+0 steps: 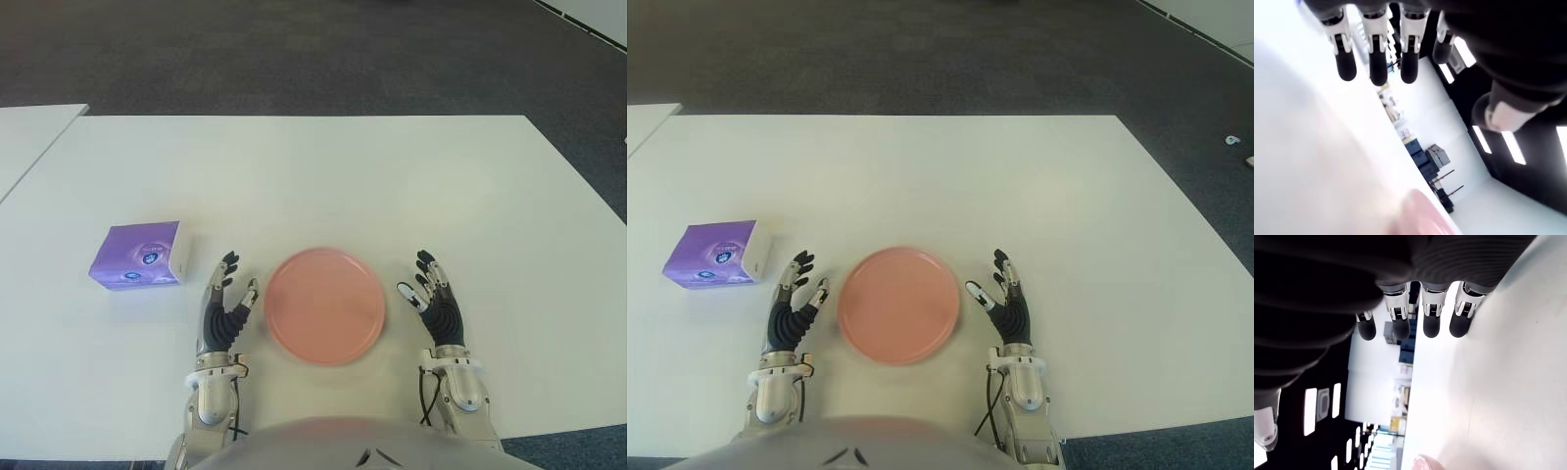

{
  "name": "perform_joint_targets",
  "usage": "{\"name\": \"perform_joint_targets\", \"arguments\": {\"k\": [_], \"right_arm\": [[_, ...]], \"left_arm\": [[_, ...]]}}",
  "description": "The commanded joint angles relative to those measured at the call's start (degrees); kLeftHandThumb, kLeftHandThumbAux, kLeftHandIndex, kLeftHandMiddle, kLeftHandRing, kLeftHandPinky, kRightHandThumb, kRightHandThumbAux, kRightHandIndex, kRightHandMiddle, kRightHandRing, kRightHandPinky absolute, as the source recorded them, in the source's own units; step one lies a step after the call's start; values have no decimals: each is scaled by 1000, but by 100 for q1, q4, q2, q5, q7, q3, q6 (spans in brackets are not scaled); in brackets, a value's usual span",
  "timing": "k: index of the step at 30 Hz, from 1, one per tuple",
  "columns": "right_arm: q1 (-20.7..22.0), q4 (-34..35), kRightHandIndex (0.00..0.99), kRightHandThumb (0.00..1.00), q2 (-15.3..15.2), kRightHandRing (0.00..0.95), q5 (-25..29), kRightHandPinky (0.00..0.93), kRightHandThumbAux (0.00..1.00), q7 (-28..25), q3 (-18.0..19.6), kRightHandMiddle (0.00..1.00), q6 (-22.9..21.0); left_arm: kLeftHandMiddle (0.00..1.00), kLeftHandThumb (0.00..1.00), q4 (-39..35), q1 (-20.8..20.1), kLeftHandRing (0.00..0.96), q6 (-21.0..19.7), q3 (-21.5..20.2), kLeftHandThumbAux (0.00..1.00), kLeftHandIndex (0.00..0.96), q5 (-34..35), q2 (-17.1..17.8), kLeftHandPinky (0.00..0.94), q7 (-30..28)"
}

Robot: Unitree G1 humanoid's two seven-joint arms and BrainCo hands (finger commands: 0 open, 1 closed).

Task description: Put the tissue paper into the plate.

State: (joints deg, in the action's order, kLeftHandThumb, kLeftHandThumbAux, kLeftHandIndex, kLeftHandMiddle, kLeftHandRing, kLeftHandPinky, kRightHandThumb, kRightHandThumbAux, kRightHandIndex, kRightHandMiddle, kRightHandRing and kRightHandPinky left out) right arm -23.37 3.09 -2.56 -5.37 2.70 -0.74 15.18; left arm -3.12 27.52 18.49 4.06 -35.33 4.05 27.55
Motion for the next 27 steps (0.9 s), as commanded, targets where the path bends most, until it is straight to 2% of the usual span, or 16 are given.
{"name": "perform_joint_targets", "arguments": {"k": [1,4,17,22,27], "right_arm": [[-162,-384,44,333,-18,16,-28,27,531,6,48,42,-421],[-145,-433,40,327,-33,23,-4,32,535,-19,52,44,-388],[-1,-707,36,320,-96,10,86,9,528,-89,145,32,-369],[39,-770,35,320,-108,1,74,1,524,-93,176,22,-419],[73,-863,27,300,-158,0,18,0,513,-104,190,19,-419]], "left_arm": [[187,285,402,-362,180,-795,229,415,127,-2807,986,188,2216],[189,289,400,-384,173,-1075,303,389,136,-3059,1029,176,2412],[168,294,-129,-231,129,-1555,288,354,154,-3116,1370,102,2420],[150,298,-612,-94,103,-1689,167,348,160,-3004,1533,67,2078],[115,301,-2007,436,66,-1988,-121,335,159,-2917,1521,27,1031]]}}
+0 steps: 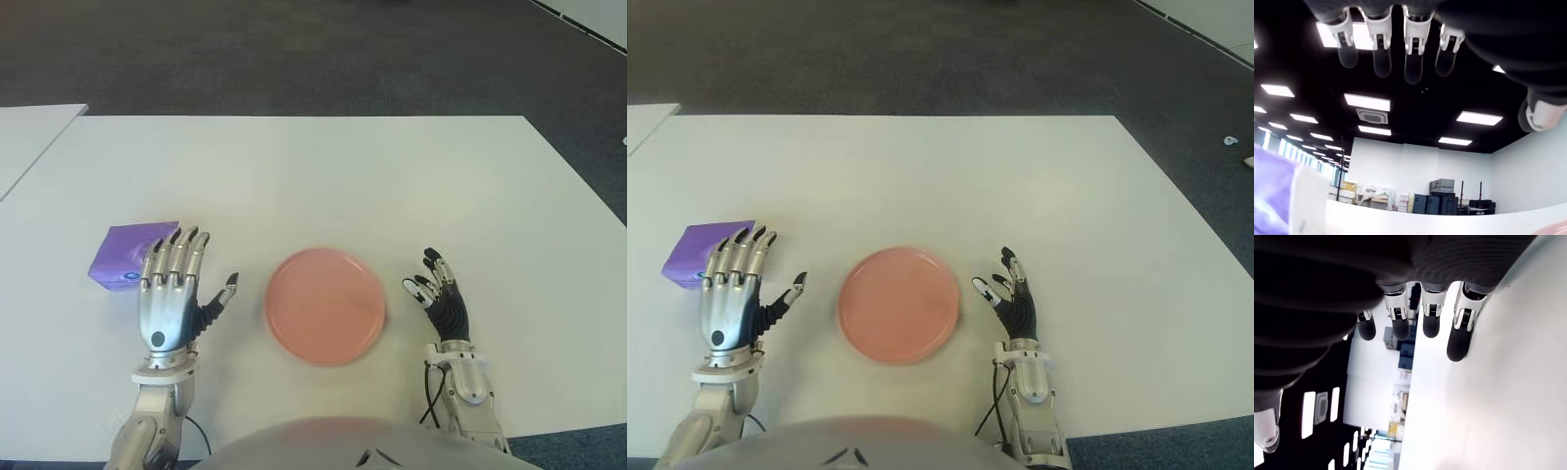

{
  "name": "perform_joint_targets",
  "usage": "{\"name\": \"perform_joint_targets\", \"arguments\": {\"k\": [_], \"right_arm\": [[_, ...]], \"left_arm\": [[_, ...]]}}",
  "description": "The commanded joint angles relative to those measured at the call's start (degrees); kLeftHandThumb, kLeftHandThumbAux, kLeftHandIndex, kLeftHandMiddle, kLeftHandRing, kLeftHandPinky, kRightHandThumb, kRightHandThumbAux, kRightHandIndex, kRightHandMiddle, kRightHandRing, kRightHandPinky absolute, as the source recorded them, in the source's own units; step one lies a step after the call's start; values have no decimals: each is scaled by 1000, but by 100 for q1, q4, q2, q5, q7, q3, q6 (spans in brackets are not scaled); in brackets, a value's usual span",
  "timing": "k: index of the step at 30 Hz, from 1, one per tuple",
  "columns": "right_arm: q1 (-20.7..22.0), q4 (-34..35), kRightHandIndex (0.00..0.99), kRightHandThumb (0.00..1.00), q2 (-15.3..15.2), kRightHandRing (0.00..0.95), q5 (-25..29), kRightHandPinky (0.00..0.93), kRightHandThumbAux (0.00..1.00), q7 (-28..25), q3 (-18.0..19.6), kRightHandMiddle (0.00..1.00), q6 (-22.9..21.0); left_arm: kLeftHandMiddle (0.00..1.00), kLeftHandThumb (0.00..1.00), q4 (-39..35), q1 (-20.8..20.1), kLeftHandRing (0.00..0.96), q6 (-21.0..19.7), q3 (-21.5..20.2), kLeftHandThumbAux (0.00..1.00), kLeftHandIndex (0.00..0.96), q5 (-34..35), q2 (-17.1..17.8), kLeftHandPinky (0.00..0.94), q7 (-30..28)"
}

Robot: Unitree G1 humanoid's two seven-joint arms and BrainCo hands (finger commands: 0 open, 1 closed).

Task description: Put the tissue paper into the plate.

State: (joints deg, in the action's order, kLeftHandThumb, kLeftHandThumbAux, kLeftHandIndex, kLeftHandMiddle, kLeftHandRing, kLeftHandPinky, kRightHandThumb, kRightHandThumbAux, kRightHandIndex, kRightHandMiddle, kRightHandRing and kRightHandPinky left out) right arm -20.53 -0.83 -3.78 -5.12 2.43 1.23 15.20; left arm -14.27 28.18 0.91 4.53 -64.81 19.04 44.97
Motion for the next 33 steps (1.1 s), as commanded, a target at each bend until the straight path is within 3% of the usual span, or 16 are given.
{"name": "perform_joint_targets", "arguments": {"k": [1,5,10,14,27,33], "right_arm": [[-202,-492,25,295,-45,0,-17,0,512,-73,-3,20,-417],[-180,-561,22,283,-80,0,-63,0,511,-58,-3,23,-396],[-137,-684,23,275,-108,0,-90,0,515,-18,-4,29,-294],[-75,-845,34,283,-118,0,-81,0,522,12,10,33,-166],[92,-1230,44,286,-236,1,-65,0,533,21,29,48,182],[177,-1399,54,308,-269,7,-14,10,525,9,53,50,329]], "left_arm": [[105,301,-1040,430,54,-293,-191,331,157,-9,-3,17,-845],[81,300,-1310,550,25,-502,-251,318,153,-188,-15,4,-1326],[53,321,-1077,405,4,-520,-449,300,146,-24,300,0,-1972],[40,345,-665,211,0,-308,-578,288,139,224,522,0,-2024],[39,403,-381,169,6,279,-1141,256,131,1066,1113,26,-2178],[60,398,-218,142,28,406,-1258,260,143,1183,1215,55,-2185]]}}
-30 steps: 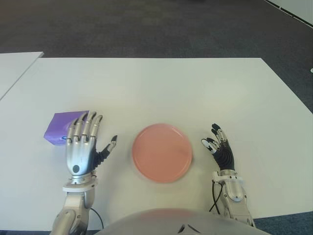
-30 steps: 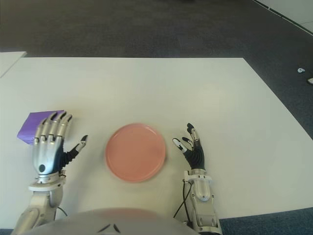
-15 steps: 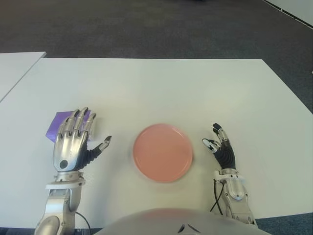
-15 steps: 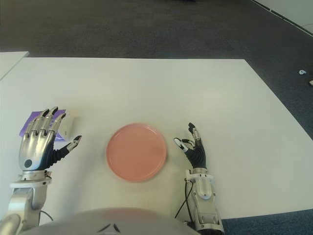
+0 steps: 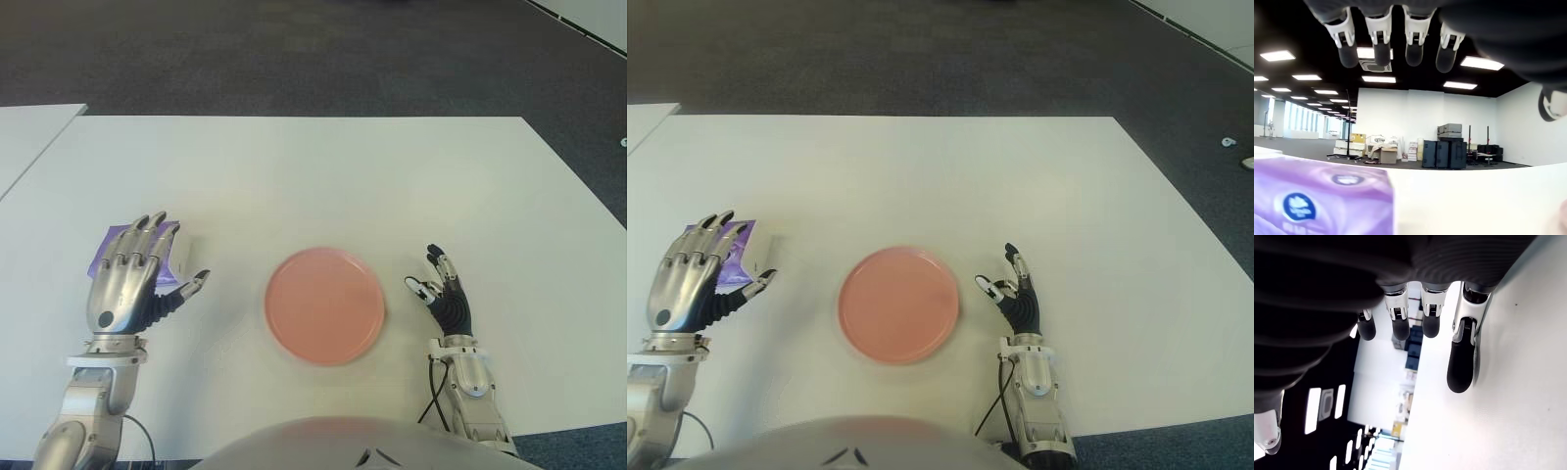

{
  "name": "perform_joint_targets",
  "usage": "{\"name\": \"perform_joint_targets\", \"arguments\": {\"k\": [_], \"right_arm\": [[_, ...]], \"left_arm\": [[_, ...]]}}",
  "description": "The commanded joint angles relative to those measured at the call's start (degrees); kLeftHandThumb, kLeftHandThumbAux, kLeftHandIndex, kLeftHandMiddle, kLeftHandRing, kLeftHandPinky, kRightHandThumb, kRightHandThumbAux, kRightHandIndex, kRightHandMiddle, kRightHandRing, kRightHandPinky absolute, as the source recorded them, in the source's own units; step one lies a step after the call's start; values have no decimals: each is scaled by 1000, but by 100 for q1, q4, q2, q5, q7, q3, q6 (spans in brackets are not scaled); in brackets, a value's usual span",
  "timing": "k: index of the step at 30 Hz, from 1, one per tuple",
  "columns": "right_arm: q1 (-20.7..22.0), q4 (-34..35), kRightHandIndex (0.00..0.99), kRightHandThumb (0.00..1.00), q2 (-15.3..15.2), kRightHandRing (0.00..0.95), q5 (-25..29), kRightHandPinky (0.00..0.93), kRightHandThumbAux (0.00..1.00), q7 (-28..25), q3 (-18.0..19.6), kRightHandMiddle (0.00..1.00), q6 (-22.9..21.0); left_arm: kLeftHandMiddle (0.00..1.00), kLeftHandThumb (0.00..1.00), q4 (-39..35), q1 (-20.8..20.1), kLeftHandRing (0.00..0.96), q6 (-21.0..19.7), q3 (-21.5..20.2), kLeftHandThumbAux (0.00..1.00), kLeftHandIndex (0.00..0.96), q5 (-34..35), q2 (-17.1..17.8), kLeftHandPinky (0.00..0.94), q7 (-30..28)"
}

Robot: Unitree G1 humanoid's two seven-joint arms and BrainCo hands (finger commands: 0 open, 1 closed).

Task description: Put the tissue paper into the plate.

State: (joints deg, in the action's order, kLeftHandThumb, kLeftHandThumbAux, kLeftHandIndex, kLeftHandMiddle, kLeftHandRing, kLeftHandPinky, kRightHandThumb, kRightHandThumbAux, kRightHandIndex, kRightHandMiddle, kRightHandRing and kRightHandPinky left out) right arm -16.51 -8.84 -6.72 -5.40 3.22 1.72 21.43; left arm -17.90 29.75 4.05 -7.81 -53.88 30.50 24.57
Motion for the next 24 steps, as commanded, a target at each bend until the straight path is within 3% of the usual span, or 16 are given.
{"name": "perform_joint_targets", "arguments": {"k": [1,12,24], "right_arm": [[-216,-616,54,309,15,7,21,9,523,-80,4,50,-276],[-184,-735,76,294,-83,22,-5,34,530,-80,43,52,-32],[-148,-840,71,253,-166,59,105,91,496,-185,201,66,135]], "left_arm": [[61,398,164,-17,30,104,-32,261,143,98,80,57,-153],[75,419,705,-263,48,298,-39,287,127,116,327,80,-106],[97,412,1857,-915,85,501,48,291,149,42,720,129,308]]}}
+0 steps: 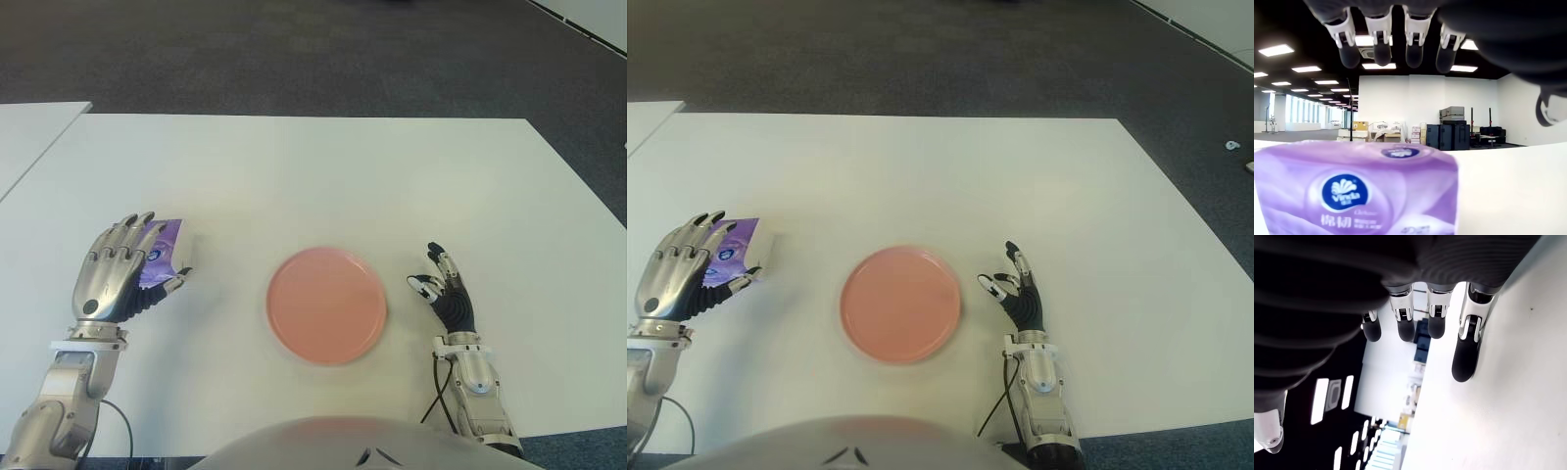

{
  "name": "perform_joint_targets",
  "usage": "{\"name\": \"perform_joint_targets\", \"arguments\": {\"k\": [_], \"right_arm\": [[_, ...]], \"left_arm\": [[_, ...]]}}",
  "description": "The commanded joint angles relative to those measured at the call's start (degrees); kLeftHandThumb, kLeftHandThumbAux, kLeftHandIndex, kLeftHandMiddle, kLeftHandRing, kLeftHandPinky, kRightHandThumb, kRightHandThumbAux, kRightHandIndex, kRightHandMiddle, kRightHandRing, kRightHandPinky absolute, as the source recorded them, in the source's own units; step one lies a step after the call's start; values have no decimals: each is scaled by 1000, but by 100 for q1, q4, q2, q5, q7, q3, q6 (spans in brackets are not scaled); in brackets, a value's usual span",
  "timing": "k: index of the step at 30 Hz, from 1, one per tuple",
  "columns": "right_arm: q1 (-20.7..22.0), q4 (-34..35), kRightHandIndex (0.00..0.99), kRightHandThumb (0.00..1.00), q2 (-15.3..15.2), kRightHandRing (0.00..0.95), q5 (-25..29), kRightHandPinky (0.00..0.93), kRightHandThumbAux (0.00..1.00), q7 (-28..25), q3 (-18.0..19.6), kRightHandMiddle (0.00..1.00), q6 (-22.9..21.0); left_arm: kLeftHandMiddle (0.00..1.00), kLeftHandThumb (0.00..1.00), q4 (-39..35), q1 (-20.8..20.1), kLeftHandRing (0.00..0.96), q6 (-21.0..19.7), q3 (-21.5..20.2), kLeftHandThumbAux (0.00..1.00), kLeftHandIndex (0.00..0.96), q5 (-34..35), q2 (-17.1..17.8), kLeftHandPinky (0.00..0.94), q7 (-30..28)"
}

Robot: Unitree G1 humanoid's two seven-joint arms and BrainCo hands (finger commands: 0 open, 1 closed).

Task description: Put the tissue paper into the plate.

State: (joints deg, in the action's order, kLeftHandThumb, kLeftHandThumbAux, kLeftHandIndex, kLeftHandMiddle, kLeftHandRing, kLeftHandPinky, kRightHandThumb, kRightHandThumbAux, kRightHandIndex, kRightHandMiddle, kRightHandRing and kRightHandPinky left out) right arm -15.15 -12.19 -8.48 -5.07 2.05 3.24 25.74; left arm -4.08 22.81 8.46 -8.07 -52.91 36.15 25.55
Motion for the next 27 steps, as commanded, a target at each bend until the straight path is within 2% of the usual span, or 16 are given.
{"name": "perform_joint_targets", "arguments": {"k": [1,8,12,16,19,20,23,24,25,27], "right_arm": [[-285,-503,67,251,0,63,89,92,491,-86,65,67,-308],[-261,-593,55,261,-88,75,185,88,490,-148,215,70,-369],[-226,-641,60,302,-110,107,263,114,510,-191,307,88,-381],[-232,-629,57,346,-111,121,386,89,537,-262,363,98,-429],[-386,-344,58,363,-34,134,427,97,549,-264,340,105,-450],[-567,69,58,366,76,136,379,99,550,-203,248,106,-534],[-832,661,63,428,234,281,358,233,572,-136,142,130,-622],[-773,511,65,458,188,351,434,287,582,-189,203,138,-580],[-715,377,67,476,140,382,511,295,588,-249,259,146,-573],[-660,241,69,477,81,382,598,295,592,-326,327,152,-575]], "left_arm": [[102,409,550,-259,91,70,88,291,151,-65,176,135,257],[121,395,984,-409,110,180,213,286,169,-89,274,143,658],[129,394,1220,-441,115,266,310,282,178,-84,297,149,894],[133,398,1618,-608,119,371,449,281,178,-82,339,152,1165],[134,400,1914,-783,120,429,559,280,177,-91,363,149,1339],[134,400,2041,-872,121,449,600,280,176,-85,379,149,1395],[135,397,2402,-1139,120,498,712,280,172,-69,420,145,1542],[135,395,2538,-1244,120,512,749,281,170,-72,435,145,1609],[136,393,2693,-1363,120,525,794,282,169,-85,451,147,1707],[138,390,2854,-1484,122,531,869,285,171,-94,473,152,1842]]}}
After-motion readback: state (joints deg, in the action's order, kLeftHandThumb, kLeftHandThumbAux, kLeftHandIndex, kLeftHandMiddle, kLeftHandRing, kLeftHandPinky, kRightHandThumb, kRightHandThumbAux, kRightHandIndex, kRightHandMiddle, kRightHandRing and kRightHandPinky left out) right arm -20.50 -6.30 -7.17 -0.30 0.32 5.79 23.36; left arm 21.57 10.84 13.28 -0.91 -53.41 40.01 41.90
